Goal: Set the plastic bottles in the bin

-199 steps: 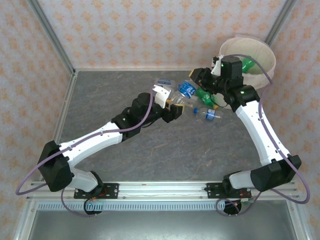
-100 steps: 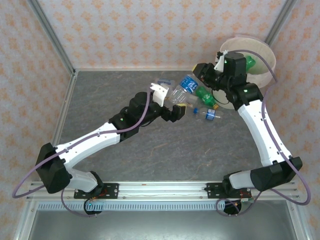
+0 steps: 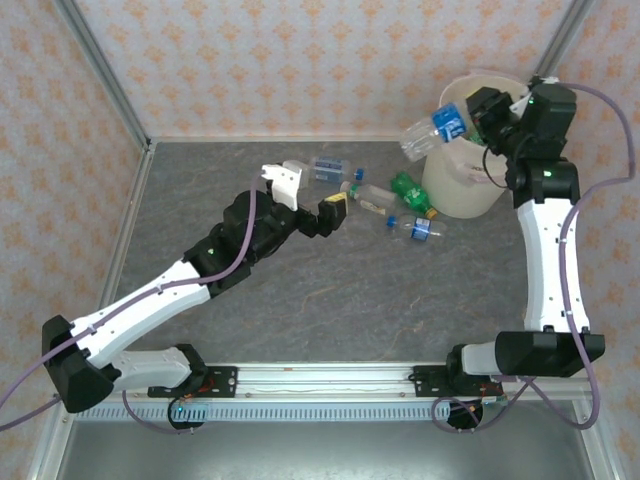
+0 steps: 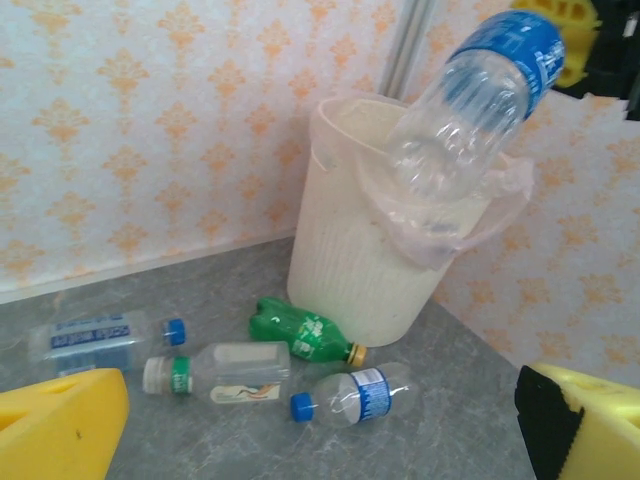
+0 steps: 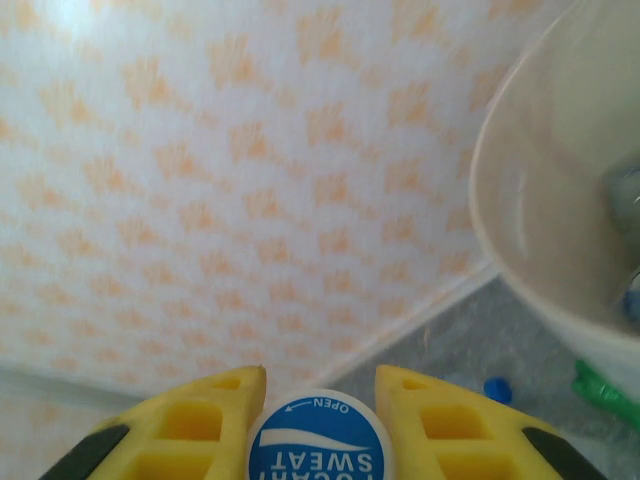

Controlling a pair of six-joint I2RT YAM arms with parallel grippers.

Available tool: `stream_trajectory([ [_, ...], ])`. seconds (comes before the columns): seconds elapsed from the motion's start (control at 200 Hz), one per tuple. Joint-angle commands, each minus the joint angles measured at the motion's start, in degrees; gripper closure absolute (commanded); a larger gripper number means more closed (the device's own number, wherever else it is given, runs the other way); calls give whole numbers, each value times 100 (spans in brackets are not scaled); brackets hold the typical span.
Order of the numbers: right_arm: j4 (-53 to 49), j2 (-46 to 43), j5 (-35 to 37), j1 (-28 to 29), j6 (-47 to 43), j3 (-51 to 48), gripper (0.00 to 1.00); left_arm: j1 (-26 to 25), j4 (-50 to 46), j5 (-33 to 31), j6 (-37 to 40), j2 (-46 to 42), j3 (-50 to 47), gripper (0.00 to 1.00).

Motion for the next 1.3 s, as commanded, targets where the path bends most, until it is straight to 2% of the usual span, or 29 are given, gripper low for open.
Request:
stream_trajectory([
  [0.0, 555, -99, 568, -346, 612, 25, 77, 8, -234, -372, -73, -304, -151, 1],
  [0.15, 1277, -154, 1356, -658, 1240, -428, 78, 24, -326, -506, -78, -535, -268, 1],
  [0.3, 1731, -52, 2435, -691, 1463, -677, 76, 34, -392, -674, -86, -665, -293, 1],
  [0.471, 2231, 123, 3268, -710, 1911, -962, 78, 41, -410, -746, -86, -727, -313, 1],
  [0.716, 2226, 712, 3993, -735, 2628, -846, 75, 53, -441, -822, -27, -734, -318, 1],
  [0.906, 1925, 1210, 4300, -737, 2707, -387, 72, 75, -496, -863, 27, -689, -283, 1],
  [0.956, 1850, 1316, 4327, -739, 2641, -271, 66, 78, -508, -876, 19, -675, -281, 1],
  [0.976, 1829, 1348, 4329, -738, 2604, -234, 60, 87, -515, -883, 19, -681, -278, 1],
  [1.001, 1777, 1385, 4311, -739, 2550, -175, 52, 89, -526, -887, 19, -671, -279, 1],
  [1.046, 1649, 1458, 4273, -735, 2509, -49, 30, 89, -540, -890, 13, -672, -292, 1],
  [1.126, 1498, 1531, 4112, -740, 2355, 95, 1, 91, -527, -888, 2, -662, -322, 1],
  [1.296, 1393, 1447, 3817, -736, 1947, 180, 0, 116, -516, -817, -5, -517, -283, 1],
])
